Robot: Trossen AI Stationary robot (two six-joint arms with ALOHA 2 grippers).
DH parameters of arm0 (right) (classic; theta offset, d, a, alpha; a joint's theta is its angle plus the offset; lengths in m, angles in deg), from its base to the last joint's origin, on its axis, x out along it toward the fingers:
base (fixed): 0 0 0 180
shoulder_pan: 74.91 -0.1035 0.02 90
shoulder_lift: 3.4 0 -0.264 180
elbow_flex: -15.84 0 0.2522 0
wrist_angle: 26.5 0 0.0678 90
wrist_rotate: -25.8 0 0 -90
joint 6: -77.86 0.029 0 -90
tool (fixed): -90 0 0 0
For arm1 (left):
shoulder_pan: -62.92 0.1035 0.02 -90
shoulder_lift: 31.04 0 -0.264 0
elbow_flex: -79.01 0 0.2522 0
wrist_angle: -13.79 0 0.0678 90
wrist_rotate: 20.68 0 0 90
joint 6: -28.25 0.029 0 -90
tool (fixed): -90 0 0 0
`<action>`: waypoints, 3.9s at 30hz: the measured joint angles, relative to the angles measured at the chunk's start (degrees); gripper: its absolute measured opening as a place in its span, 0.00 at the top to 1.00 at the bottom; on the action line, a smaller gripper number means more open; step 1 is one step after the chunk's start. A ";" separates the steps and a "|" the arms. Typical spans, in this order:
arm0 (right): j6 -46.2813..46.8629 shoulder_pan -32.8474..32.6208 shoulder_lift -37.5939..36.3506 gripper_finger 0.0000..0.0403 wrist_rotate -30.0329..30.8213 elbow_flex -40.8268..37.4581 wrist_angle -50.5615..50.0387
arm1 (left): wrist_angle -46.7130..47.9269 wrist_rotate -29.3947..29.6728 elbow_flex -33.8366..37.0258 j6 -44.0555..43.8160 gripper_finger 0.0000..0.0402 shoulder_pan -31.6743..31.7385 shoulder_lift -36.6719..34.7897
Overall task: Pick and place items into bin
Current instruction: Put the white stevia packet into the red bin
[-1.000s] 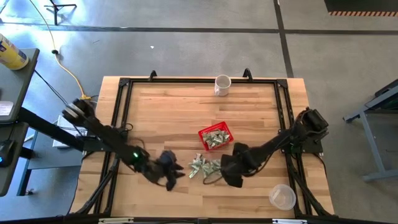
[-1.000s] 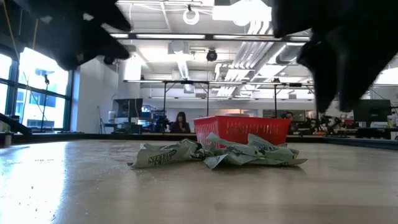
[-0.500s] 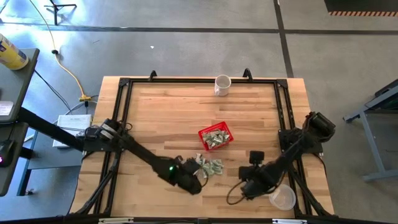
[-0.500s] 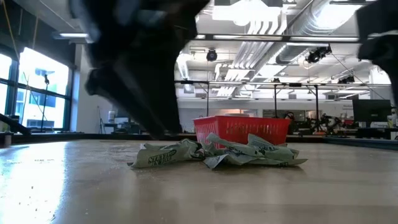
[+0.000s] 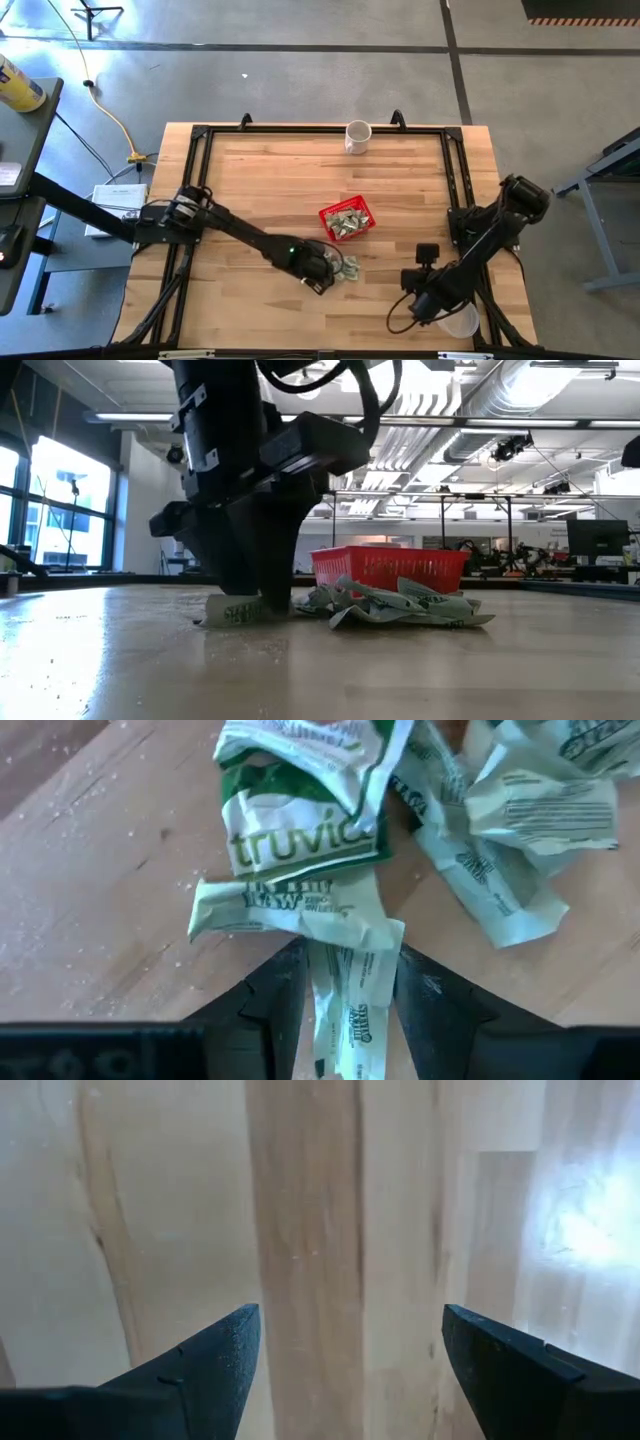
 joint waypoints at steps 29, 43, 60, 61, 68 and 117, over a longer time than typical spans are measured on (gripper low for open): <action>2.98 9.11 -21.19 0.25 17.27 -1.15 -0.11 | -0.31 4.24 -22.94 42.51 0.82 19.37 2.36; 4.29 5.95 -20.56 0.25 17.58 -1.11 0.87 | 18.50 1.17 -23.19 34.66 0.35 9.54 -0.88; -26.07 7.58 -10.99 0.25 10.59 -1.06 23.11 | 13.57 9.59 -8.31 47.22 0.45 -3.59 1.03; -25.91 7.64 -10.56 0.25 10.09 -1.06 23.70 | 12.07 8.46 -6.73 48.16 0.45 -2.93 1.10; -15.74 8.02 -10.37 0.25 9.77 -1.06 23.99 | 8.47 7.58 -3.97 53.12 0.45 1.32 1.07; -6.23 16.92 -10.48 0.25 11.28 -1.11 27.30 | 1.69 -5.94 0.23 80.92 0.56 9.01 -1.31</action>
